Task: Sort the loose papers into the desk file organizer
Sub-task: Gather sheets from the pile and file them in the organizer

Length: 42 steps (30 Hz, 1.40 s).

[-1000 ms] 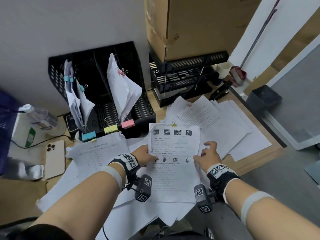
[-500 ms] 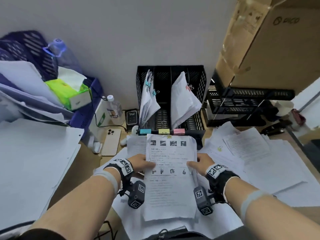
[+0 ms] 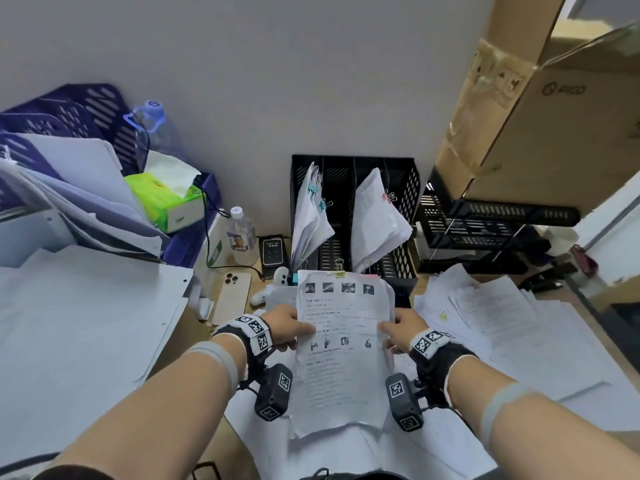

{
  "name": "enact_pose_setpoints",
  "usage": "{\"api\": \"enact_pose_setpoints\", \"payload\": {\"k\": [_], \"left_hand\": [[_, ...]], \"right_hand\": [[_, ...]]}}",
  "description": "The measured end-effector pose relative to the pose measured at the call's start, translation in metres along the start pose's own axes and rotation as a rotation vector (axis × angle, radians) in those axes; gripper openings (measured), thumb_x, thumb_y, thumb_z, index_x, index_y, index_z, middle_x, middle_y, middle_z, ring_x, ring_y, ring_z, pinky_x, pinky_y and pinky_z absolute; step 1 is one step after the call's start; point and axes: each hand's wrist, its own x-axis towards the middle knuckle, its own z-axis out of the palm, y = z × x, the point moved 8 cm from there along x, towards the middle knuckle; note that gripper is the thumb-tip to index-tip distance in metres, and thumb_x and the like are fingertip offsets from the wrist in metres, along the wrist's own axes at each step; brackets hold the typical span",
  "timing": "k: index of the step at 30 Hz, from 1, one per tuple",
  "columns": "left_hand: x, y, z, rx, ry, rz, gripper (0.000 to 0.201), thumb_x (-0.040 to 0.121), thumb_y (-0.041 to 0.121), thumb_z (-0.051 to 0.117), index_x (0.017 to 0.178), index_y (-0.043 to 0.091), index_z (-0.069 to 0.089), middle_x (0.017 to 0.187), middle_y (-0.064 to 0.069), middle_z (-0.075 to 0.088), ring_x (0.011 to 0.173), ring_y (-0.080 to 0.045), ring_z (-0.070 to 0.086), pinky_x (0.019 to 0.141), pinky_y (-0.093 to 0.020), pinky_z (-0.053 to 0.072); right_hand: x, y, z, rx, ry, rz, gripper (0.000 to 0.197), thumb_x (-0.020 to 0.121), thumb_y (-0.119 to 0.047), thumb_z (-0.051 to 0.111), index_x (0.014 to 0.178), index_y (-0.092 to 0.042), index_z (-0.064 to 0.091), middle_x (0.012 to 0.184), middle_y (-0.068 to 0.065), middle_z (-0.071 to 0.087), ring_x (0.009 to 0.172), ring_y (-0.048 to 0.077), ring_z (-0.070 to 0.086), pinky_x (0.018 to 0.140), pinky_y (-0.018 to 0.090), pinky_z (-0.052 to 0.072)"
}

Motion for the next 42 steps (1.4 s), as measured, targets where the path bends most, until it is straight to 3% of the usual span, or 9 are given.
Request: {"api": "enact_pose_setpoints", "payload": {"k": [5,9,13,17,23,25,29,37,42], "left_hand": [[-0.023,0.065,-0.035,-0.282,0.143,0.231,0.019,0.096,0.007,0.058,0.113,-0.001,0.061,0.079,-0.015,0.075,0.053,-0.016,0.071,0.051,-0.024,0.058],[-0.044,0.119,-0.067,-0.320,0.349,0.405,0.024,0.088,0.012,0.056,0.107,-0.001,0.064,0.079,-0.014,0.076,0.066,-0.023,0.075,0.063,-0.035,0.063],[-0.075,0.175,-0.081,-0.043,0.533,0.660,0.014,0.086,0.023,0.060,0.072,0.022,0.059,0.070,0.004,0.066,0.066,-0.013,0.062,0.063,-0.031,0.051],[-0.084,0.203,-0.078,-0.111,0.484,0.872,0.025,0.086,0.042,0.066,0.083,0.017,0.064,0.076,0.000,0.067,0.075,-0.020,0.064,0.071,-0.034,0.055],[-0.022,0.168,-0.084,0.006,0.480,0.574,0.021,0.096,0.040,0.060,0.101,0.021,0.064,0.092,-0.001,0.070,0.088,-0.018,0.069,0.083,-0.036,0.057],[0.009,0.146,-0.075,0.141,0.384,0.401,0.023,0.095,0.035,0.061,0.113,0.021,0.063,0.100,-0.003,0.071,0.092,-0.019,0.071,0.087,-0.038,0.058],[0.045,0.122,-0.058,0.298,0.253,0.220,0.057,0.094,0.038,0.062,0.147,0.021,0.047,0.124,-0.002,0.069,0.112,-0.021,0.066,0.100,-0.034,0.051],[0.072,0.130,-0.052,0.074,0.268,0.231,0.090,0.088,0.036,0.069,0.159,0.033,0.013,0.140,-0.001,0.056,0.134,-0.021,0.052,0.113,-0.039,0.042],[0.085,0.145,-0.051,-0.021,0.303,0.284,0.118,0.074,0.047,0.083,0.159,0.036,0.003,0.124,-0.002,0.054,0.097,-0.017,0.068,0.093,-0.037,0.056]], "right_hand": [[-0.004,-0.063,-0.037,0.197,0.255,-0.171,0.085,0.077,-0.020,0.078,0.144,-0.019,0.025,0.119,0.005,0.049,0.099,0.022,0.063,0.089,0.040,0.055],[-0.036,-0.135,-0.018,-0.055,-0.030,-0.373,0.111,0.062,-0.054,0.083,0.149,-0.025,0.021,0.115,-0.007,0.048,0.104,0.014,0.054,0.080,0.024,0.048],[-0.051,-0.191,-0.020,-0.298,0.035,-0.520,0.101,0.076,-0.034,0.077,0.151,-0.023,0.011,0.106,-0.008,0.052,0.095,0.016,0.058,0.073,0.026,0.047],[-0.040,-0.220,-0.040,-0.531,0.182,-0.498,0.054,0.088,-0.012,0.049,0.139,-0.015,0.031,0.082,0.000,0.058,0.079,0.019,0.060,0.063,0.030,0.046],[-0.020,-0.224,-0.085,-0.181,0.172,-0.489,0.072,0.088,0.000,0.036,0.151,-0.031,0.021,0.107,0.009,0.063,0.089,0.032,0.066,0.069,0.044,0.061],[-0.007,-0.224,-0.088,-0.147,0.162,-0.513,0.070,0.088,0.002,0.036,0.150,-0.029,0.026,0.113,0.008,0.065,0.096,0.031,0.065,0.076,0.040,0.058],[0.015,-0.224,-0.085,-0.061,0.059,-0.497,0.056,0.090,0.001,0.043,0.143,-0.019,0.037,0.113,0.004,0.061,0.085,0.022,0.063,0.059,0.024,0.050],[0.083,-0.216,-0.072,0.033,0.035,-0.419,0.046,0.088,-0.001,0.053,0.133,-0.009,0.051,0.116,0.005,0.063,0.106,0.021,0.058,0.086,0.024,0.042],[0.112,-0.210,-0.065,0.050,0.123,-0.365,0.049,0.087,0.001,0.048,0.135,-0.007,0.048,0.124,0.013,0.062,0.116,0.030,0.058,0.089,0.024,0.043]]}}
